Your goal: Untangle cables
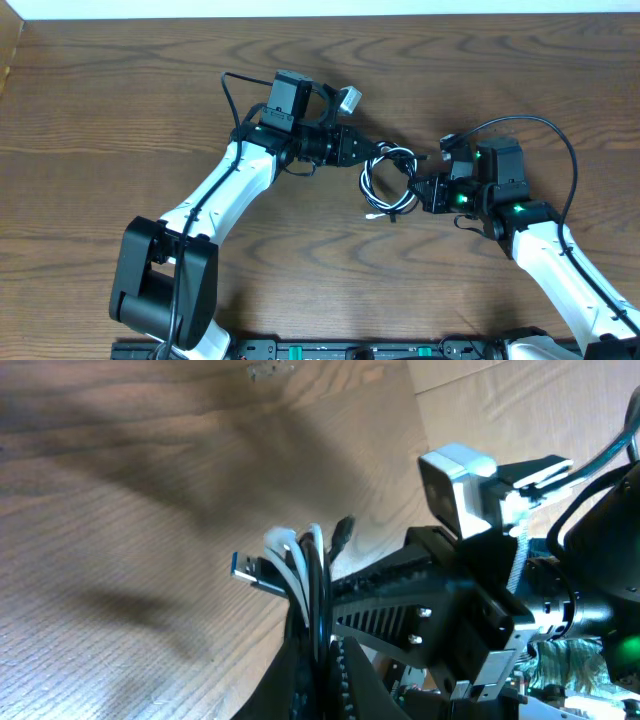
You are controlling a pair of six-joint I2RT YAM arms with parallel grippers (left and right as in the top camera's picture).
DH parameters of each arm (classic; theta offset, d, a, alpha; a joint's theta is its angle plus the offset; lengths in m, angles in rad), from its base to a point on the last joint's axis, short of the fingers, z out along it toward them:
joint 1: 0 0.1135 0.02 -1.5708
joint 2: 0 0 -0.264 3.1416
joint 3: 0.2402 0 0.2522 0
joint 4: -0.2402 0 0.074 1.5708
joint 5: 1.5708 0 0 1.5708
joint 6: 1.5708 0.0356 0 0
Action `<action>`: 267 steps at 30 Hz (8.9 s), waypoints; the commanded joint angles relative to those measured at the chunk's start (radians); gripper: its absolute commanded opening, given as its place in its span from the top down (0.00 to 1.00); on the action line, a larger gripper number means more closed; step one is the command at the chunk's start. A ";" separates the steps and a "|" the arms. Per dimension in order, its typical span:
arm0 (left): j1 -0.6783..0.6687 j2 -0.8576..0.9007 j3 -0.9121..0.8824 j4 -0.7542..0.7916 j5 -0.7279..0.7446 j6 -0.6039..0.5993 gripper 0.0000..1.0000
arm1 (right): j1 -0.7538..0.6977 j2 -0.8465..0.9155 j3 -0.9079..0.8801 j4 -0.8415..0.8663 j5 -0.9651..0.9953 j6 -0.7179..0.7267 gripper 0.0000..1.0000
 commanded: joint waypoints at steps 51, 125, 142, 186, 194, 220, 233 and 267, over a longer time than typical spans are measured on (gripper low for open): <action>0.065 0.001 0.003 0.646 0.254 -0.977 0.93 | -0.033 -0.003 0.373 -0.216 -0.078 0.043 0.56; 0.121 0.009 0.003 0.245 0.183 -0.074 0.34 | 0.259 0.175 0.373 -0.362 0.790 -0.231 0.99; 0.018 0.045 0.003 0.055 0.095 0.009 0.73 | 0.251 0.175 0.373 -0.346 0.695 -0.169 0.99; 0.024 0.045 0.003 -0.220 -0.401 0.013 0.92 | -0.266 0.087 0.439 -0.359 -0.224 -0.114 0.99; 0.023 0.045 0.003 -0.168 -0.232 0.014 0.93 | -0.191 0.107 0.438 -0.361 -0.145 -0.129 0.72; 0.023 0.045 0.003 0.863 0.332 -0.879 0.93 | -0.088 0.309 0.438 -0.233 -0.231 -0.235 0.46; 0.023 0.045 0.003 0.902 0.271 -1.002 0.93 | -0.029 0.394 0.438 -0.108 -0.355 -0.127 0.44; 0.056 0.045 0.003 -0.205 -0.410 -0.166 0.71 | 0.066 0.116 0.438 -0.453 0.464 0.034 0.99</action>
